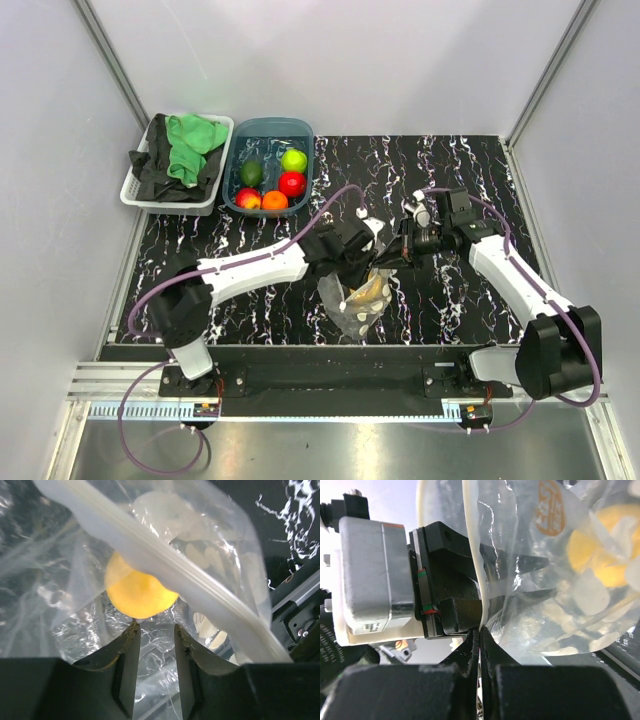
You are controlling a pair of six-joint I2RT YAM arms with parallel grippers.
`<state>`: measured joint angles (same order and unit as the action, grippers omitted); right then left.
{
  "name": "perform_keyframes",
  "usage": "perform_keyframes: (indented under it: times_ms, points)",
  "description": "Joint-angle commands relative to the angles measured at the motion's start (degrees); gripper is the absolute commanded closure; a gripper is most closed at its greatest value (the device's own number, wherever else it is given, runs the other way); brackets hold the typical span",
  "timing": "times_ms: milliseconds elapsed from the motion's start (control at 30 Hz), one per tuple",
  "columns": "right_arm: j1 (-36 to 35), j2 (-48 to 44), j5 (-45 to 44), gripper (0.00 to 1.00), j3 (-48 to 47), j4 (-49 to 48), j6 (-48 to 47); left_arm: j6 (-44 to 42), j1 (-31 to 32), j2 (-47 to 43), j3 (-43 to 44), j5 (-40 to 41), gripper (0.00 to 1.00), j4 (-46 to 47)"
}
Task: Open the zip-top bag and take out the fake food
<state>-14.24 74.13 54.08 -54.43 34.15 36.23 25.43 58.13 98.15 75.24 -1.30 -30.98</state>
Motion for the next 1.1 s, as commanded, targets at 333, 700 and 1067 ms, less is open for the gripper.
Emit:
perform_keyframes:
  times_ms: [333,700,1067]
  points:
    - [0.4,-1.4,-2.0,1.00,2.3,-3.2,-0.5,5.9,0.8,4.9,0.1,-9.2,0.33,11.0]
    - [0.5,-2.2,-1.9,1.00,3.8,-3.1,-0.5,8.8,0.8,7.6,-1.6,-7.8,0.29,20.2]
    - [0.5,-2.8,-2.1,1.00,5.9,-3.0,-0.5,6.0,1.6,12.9,-0.7,-4.0,0.32,24.4]
